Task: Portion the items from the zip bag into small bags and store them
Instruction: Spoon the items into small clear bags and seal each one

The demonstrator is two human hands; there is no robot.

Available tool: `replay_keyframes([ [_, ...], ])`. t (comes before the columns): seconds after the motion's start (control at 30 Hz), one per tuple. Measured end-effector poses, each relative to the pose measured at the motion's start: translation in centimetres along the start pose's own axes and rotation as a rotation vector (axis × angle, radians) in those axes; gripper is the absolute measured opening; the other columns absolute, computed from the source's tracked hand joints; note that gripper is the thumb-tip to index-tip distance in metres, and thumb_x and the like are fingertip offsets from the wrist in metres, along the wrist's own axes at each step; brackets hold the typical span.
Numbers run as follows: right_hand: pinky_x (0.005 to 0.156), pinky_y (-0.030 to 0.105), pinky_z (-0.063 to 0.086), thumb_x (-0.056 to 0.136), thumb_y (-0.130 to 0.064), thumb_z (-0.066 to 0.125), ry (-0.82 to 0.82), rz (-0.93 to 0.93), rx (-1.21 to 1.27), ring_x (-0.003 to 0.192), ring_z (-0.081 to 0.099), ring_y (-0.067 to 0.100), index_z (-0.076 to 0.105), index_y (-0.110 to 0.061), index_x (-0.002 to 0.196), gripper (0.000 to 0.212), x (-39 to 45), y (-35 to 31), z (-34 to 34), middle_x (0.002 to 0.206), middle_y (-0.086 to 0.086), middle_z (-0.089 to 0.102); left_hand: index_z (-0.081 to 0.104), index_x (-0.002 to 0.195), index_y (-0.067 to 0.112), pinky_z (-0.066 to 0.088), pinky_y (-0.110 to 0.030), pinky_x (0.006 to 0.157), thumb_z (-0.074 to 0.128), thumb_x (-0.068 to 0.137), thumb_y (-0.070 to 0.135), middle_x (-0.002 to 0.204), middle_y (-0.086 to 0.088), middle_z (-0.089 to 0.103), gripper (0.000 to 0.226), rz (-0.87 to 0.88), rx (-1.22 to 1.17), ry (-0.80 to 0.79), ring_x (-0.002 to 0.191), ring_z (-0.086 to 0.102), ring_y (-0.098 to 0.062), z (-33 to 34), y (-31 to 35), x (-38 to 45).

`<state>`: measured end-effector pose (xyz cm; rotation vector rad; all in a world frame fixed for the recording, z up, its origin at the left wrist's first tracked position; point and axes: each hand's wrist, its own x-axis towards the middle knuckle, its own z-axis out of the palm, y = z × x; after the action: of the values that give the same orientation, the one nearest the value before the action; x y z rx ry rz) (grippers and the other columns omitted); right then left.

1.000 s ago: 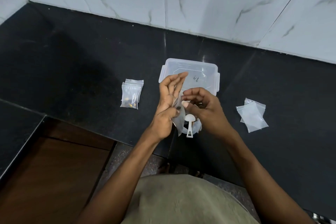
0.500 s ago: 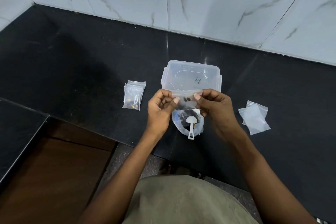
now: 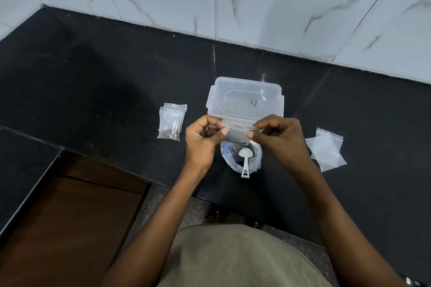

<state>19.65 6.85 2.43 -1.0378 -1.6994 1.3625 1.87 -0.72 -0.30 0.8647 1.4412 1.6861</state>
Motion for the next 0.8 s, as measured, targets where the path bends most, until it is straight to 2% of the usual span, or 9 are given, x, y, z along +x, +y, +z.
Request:
replay_keyframes([
  [0.07, 0.064, 0.031, 0.053, 0.076, -0.005, 0.087, 0.001, 0.033, 0.002, 0.064, 0.065, 0.020, 0.078, -0.009, 0.079, 0.010, -0.1, -0.3, 0.1, 0.080, 0.005, 0.075, 0.066, 0.088, 0.013, 0.054, -0.019, 0.071, 0.073, 0.079, -0.004, 0.080, 0.011, 0.070, 0.020, 0.017, 0.013, -0.023, 0.074, 0.063, -0.004, 0.1, 0.0, -0.2],
  [0.17, 0.061, 0.022, 0.050, 0.077, -0.009, 0.087, 0.017, 0.034, -0.095, 0.060, 0.064, 0.009, 0.077, -0.014, 0.078, 0.011, -0.4, -0.3, 0.2, 0.080, 0.000, 0.075, 0.068, 0.082, 0.012, 0.053, -0.018, 0.068, 0.072, 0.084, -0.007, 0.074, 0.012, 0.070, 0.019, 0.012, 0.036, -0.009, 0.069, 0.062, -0.002, 0.3, 0.2, -0.3],
  [0.33, 0.065, 0.032, 0.054, 0.073, -0.037, 0.082, -0.010, -0.146, -0.422, 0.075, 0.062, 0.010, 0.075, -0.029, 0.092, 0.021, -0.7, -0.7, 0.5, 0.091, -0.016, 0.070, 0.068, 0.075, 0.009, 0.048, -0.015, 0.063, 0.072, 0.080, -0.013, 0.066, 0.013, 0.067, 0.022, -0.014, 0.078, -0.017, 0.062, 0.057, 0.000, 0.3, 0.1, -0.3],
  [0.43, 0.065, 0.038, 0.054, 0.076, -0.033, 0.082, -0.041, -0.190, -0.545, 0.078, 0.057, 0.007, 0.073, -0.032, 0.085, 0.013, -0.6, -1.1, 1.2, 0.085, -0.020, 0.067, 0.069, 0.072, 0.009, 0.047, -0.018, 0.061, 0.074, 0.072, -0.002, 0.067, 0.004, 0.067, 0.012, -0.021, 0.082, -0.054, 0.062, 0.057, -0.006, 0.4, 0.5, -0.4],
  [0.5, 0.065, 0.037, 0.053, 0.078, -0.028, 0.082, -0.059, -0.202, -0.572, 0.077, 0.057, 0.007, 0.073, -0.032, 0.080, 0.010, -0.6, -1.1, 1.6, 0.080, -0.020, 0.065, 0.069, 0.070, 0.009, 0.049, -0.021, 0.062, 0.074, 0.068, 0.001, 0.067, 0.002, 0.068, 0.010, -0.023, 0.074, -0.057, 0.063, 0.059, -0.010, 0.5, 0.6, -0.3],
  [0.6, 0.062, 0.031, 0.048, 0.077, -0.023, 0.083, -0.031, -0.209, -0.519, 0.073, 0.058, 0.006, 0.075, -0.030, 0.075, 0.011, -0.8, -0.8, 1.8, 0.074, -0.021, 0.063, 0.070, 0.067, 0.009, 0.051, -0.022, 0.064, 0.074, 0.064, -0.006, 0.064, 0.007, 0.069, 0.017, -0.008, 0.068, -0.061, 0.063, 0.063, -0.009, 0.4, 0.8, -0.3],
  [0.67, 0.061, 0.033, 0.050, 0.075, -0.019, 0.083, -0.008, -0.203, -0.493, 0.070, 0.060, 0.007, 0.076, -0.029, 0.073, 0.012, -0.8, -0.7, 1.9, 0.072, -0.019, 0.064, 0.071, 0.068, 0.011, 0.051, -0.021, 0.065, 0.074, 0.065, -0.016, 0.064, 0.007, 0.069, 0.027, 0.001, 0.089, -0.068, 0.063, 0.064, -0.008, 0.4, 0.9, -0.4],
  [0.73, 0.060, 0.034, 0.051, 0.074, -0.021, 0.081, -0.008, -0.215, -0.525, 0.070, 0.060, 0.008, 0.075, -0.029, 0.074, 0.010, -0.9, -0.8, 2.0, 0.074, -0.017, 0.066, 0.072, 0.069, 0.009, 0.052, -0.022, 0.065, 0.073, 0.067, -0.021, 0.063, 0.006, 0.069, 0.031, 0.001, 0.109, -0.070, 0.063, 0.064, -0.008, 0.4, 0.8, -0.4],
  [0.8, 0.059, 0.029, 0.047, 0.073, -0.027, 0.076, -0.020, -0.240, -0.571, 0.071, 0.056, 0.004, 0.074, -0.030, 0.076, 0.005, -1.1, -1.1, 2.1, 0.075, -0.018, 0.065, 0.072, 0.068, 0.008, 0.052, -0.024, 0.063, 0.074, 0.067, -0.020, 0.063, 0.006, 0.069, 0.029, 0.008, 0.126, -0.082, 0.062, 0.064, -0.010, 0.4, 0.9, -0.4],
])
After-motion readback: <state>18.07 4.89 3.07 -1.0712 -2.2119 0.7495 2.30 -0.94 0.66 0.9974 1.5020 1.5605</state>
